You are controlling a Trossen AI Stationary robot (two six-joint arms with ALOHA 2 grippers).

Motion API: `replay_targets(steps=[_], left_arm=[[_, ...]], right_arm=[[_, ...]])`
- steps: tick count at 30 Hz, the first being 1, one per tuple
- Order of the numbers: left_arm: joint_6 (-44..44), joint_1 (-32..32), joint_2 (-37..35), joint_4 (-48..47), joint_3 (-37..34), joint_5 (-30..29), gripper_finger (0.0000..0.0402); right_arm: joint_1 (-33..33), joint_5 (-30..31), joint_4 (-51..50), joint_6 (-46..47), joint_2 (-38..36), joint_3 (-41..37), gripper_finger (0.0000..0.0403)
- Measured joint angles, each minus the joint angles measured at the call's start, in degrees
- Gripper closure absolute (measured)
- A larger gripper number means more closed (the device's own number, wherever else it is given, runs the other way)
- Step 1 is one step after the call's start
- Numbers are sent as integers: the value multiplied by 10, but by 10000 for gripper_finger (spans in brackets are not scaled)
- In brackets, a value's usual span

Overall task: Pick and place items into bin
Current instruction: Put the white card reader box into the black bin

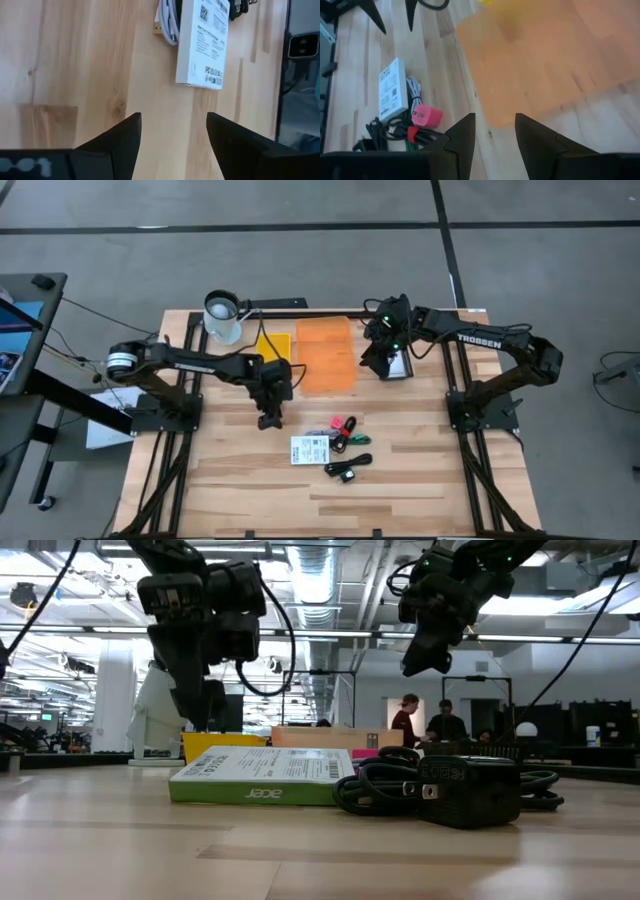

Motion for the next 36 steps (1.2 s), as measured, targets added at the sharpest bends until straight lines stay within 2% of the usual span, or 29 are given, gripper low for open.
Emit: replay_targets(steps=[10, 22, 36], left_arm=[[36, -10, 16, 48, 0, -21, 187], [54, -19, 17, 51, 0, -51, 187], [23, -21, 26, 61, 0, -42, 187]], right_arm=[[0, -1, 0, 52, 0, 0, 268], [2, -2, -1, 91, 0, 0, 269], [2, -2, -1, 94, 0, 0, 270]])
